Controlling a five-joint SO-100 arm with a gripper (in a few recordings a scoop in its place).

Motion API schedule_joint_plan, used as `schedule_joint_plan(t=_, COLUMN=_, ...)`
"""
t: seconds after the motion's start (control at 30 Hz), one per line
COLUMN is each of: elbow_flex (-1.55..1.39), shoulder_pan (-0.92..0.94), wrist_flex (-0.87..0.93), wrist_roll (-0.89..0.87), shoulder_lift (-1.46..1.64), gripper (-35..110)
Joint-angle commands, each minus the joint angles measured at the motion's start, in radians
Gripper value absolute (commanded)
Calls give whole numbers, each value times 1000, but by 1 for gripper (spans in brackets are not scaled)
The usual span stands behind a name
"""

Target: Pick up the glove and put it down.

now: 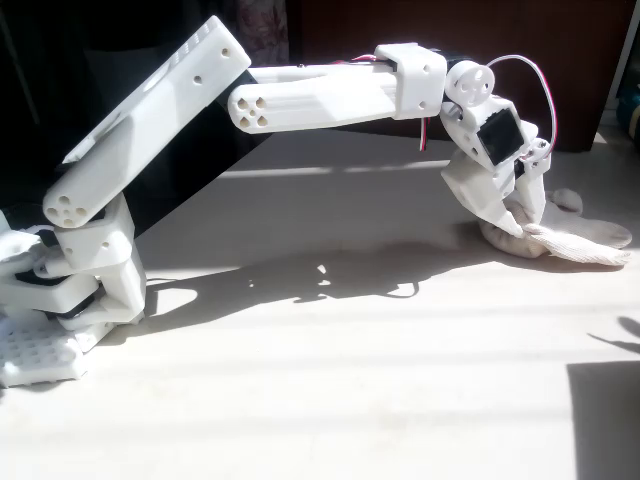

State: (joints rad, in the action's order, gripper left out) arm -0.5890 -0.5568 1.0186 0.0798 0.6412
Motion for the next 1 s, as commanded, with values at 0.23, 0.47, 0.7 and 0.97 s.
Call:
schedule_joint_plan(t=0.23, elbow_flex=20, shoulder_pan=28, wrist_flex=11, wrist_roll=11, shoulder_lift=72, gripper=0)
schedule_joint_plan(t=0.47, elbow_flex=20, shoulder_pan=121, wrist_flex=14, wrist_roll=12, shoulder_lift=149, gripper=0)
schedule_joint_plan(t=0.7, elbow_flex=20, shoulder_pan=304, wrist_flex=15, wrist_roll=43, shoulder_lift=184, gripper=0)
schedule_joint_plan(t=0.97, elbow_flex=14, shoulder_pan=541, wrist_flex=58, wrist_roll=127, shoulder_lift=189, gripper=0)
